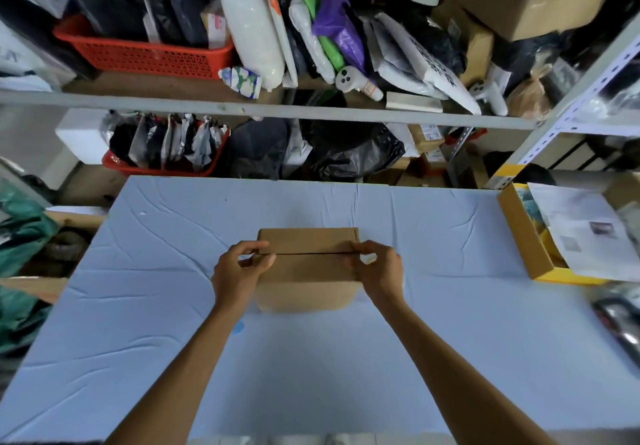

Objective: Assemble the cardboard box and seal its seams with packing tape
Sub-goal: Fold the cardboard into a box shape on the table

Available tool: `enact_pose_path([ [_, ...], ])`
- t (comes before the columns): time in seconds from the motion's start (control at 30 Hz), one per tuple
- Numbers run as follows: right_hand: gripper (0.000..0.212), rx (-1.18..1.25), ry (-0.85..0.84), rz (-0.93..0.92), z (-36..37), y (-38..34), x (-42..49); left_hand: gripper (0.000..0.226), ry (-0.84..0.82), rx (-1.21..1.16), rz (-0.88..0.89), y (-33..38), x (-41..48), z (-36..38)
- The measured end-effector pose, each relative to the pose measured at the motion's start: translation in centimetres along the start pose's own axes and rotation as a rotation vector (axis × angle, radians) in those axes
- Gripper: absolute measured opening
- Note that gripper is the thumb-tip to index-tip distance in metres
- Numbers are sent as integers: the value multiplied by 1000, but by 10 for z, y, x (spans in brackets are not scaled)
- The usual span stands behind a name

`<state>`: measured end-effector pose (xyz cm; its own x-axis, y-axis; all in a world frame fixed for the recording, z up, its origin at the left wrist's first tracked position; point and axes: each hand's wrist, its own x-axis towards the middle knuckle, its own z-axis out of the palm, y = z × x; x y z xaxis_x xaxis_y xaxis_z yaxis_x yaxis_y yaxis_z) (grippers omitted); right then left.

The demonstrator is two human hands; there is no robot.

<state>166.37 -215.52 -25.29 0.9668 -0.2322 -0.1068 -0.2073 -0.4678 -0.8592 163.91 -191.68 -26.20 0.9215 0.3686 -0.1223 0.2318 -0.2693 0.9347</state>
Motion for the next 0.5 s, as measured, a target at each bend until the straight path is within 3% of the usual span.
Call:
enact_pose_path([
  [0.5,21,-66,-126,-111,-12,3,11,16,-41,96,92,9,-1,-4],
])
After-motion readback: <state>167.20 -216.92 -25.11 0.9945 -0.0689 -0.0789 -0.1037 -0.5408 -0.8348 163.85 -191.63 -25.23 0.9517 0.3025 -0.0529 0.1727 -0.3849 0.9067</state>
